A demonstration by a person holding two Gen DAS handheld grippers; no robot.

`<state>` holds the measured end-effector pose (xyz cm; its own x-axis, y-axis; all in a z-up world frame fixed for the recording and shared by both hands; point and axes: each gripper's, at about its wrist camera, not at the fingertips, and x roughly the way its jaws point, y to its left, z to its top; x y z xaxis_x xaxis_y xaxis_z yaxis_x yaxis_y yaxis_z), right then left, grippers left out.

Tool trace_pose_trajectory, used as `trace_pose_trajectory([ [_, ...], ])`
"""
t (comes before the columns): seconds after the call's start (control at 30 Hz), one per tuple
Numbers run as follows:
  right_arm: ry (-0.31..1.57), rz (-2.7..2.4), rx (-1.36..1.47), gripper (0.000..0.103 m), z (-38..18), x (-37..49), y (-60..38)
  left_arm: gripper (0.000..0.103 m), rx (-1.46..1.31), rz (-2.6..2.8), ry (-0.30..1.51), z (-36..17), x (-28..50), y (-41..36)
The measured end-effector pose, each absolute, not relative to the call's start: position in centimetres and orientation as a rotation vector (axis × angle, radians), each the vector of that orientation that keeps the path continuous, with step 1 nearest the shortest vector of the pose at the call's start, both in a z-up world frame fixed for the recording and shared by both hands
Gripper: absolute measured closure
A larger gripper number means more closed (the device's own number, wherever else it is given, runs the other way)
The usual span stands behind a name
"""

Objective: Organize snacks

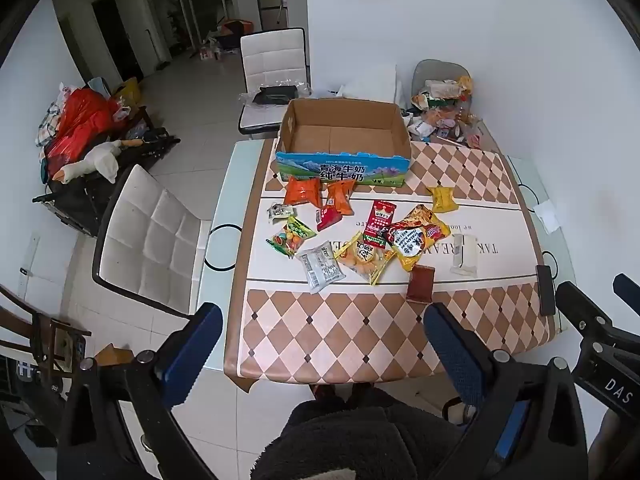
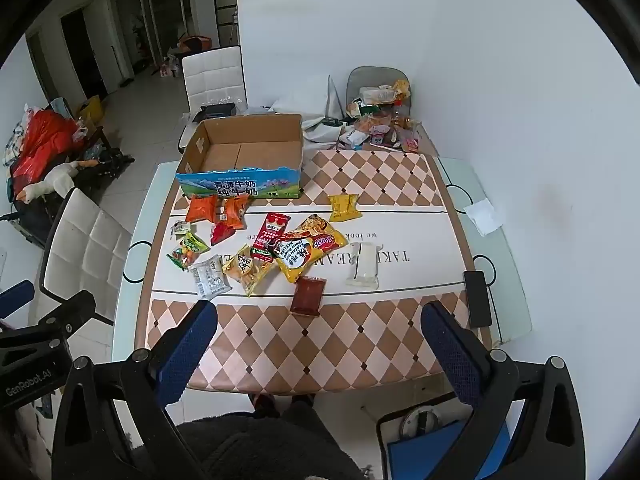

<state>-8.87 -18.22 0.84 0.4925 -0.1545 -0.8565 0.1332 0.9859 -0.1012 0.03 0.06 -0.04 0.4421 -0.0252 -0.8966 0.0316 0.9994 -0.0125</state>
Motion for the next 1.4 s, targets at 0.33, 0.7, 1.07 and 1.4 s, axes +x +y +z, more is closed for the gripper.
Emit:
trace_pose_trajectory([
  [0.33,1.045,-0.178,-0.022,0.000,0.7,-8.0,-17.5,0.000,0.017,-0.025,1.106,0.0,-0.1,0.0],
  [0.7,1.049,-0.178,-0.027,0.000,0.6,-7.0,-16.5,0.000,0.012,-0.026,1.109,0.0,0.0,0.0],
  [1.07,1.044,-0.178,-0.026,0.000,0.7,-6.6,-16.2,0.000,0.010,-0.027,1.109,-0.2,0.8,0.7],
  [1.4,1.044,-0.177,-0.023,0.000,0.8,-6.6,-16.3,0.000,0.009,-0.028,1.107,-0.2,0.7,0.7],
])
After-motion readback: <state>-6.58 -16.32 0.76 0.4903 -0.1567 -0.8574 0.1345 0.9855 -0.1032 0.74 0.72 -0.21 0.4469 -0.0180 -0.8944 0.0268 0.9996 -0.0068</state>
